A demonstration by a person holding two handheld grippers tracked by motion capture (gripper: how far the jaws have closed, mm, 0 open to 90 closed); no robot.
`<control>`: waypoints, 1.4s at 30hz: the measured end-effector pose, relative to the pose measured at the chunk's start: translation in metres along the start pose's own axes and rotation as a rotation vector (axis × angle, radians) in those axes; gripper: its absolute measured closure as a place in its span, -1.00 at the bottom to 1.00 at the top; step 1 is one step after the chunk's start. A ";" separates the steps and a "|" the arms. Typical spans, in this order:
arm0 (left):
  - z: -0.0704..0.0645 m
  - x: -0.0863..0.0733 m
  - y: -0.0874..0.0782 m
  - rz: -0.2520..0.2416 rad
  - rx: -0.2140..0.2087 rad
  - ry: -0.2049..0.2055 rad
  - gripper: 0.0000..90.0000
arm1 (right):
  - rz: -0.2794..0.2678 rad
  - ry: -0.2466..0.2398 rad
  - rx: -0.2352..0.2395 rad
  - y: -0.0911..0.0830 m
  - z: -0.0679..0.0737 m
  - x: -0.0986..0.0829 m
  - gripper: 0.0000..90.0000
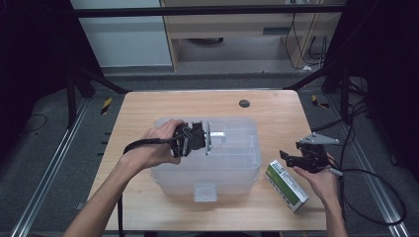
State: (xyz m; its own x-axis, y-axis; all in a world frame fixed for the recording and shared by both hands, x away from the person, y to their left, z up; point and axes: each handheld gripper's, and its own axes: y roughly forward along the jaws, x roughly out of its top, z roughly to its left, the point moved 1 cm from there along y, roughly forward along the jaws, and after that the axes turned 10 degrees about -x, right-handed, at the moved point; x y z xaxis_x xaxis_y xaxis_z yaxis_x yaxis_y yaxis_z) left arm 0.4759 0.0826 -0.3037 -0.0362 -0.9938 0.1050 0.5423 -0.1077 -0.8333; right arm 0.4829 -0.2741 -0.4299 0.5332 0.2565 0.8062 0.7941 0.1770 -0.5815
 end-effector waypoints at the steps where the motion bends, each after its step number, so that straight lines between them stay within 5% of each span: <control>1: 0.000 0.000 0.000 0.000 0.000 0.000 0.64 | 0.000 -0.001 0.002 0.000 0.000 0.000 -0.33; 28: 0.006 0.001 -0.002 -0.005 -0.005 0.015 0.65 | 0.006 -0.001 0.041 -0.008 0.005 0.005 -0.12; 42: 0.012 -0.001 -0.005 -0.013 -0.007 0.008 0.65 | 0.005 -0.039 0.064 -0.013 0.013 0.008 -0.01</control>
State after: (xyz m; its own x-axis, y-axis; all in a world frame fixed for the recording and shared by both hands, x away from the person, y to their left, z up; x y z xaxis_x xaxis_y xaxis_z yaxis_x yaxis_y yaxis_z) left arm 0.4831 0.0844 -0.2929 -0.0501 -0.9925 0.1114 0.5359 -0.1208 -0.8356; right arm 0.4736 -0.2623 -0.4173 0.5244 0.2941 0.7990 0.7705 0.2355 -0.5924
